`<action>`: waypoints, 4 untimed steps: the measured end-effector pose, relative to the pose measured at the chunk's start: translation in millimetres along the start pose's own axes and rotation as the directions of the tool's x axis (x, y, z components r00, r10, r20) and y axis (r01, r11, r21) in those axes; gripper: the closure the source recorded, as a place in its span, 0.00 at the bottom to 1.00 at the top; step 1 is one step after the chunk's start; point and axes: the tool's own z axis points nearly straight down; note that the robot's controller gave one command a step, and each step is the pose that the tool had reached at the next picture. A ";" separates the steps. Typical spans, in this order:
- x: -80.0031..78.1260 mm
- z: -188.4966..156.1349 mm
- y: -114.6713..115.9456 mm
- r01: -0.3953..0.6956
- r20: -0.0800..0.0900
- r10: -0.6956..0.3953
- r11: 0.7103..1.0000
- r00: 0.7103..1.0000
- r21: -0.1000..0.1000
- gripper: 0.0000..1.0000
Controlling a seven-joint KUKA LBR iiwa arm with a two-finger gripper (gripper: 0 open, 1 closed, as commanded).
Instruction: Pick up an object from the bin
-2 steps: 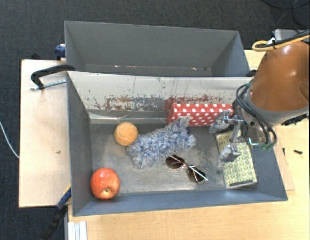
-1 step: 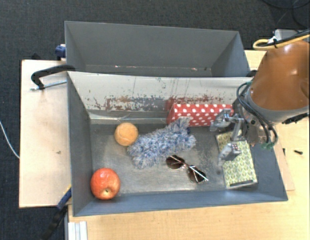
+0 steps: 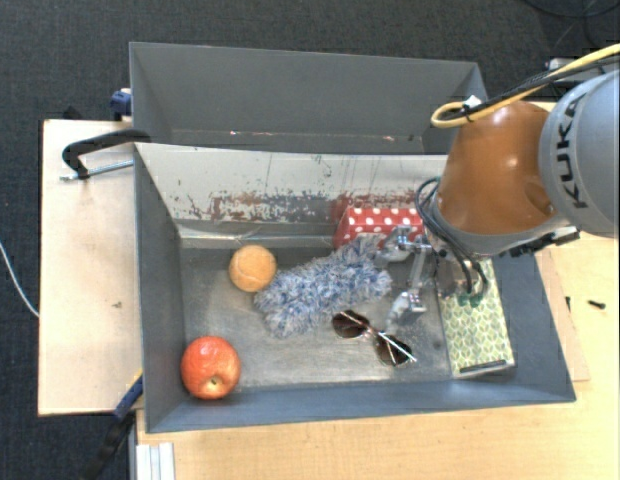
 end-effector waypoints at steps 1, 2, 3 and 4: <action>3.6 17.9 25.9 0.005 -0.011 -0.005 1.000 1.000 -0.001 0.00; -40.6 11.3 59.3 0.223 -0.001 -0.223 0.975 0.975 -0.001 0.00; -54.8 81.3 82.2 0.189 -0.001 -0.189 0.982 0.982 -0.001 0.00; -63.2 90.6 82.6 0.283 0.030 -0.283 0.959 0.959 0.000 1.00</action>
Offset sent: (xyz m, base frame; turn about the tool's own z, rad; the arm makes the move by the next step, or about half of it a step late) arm 0.0569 0.0703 -0.0123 -0.2683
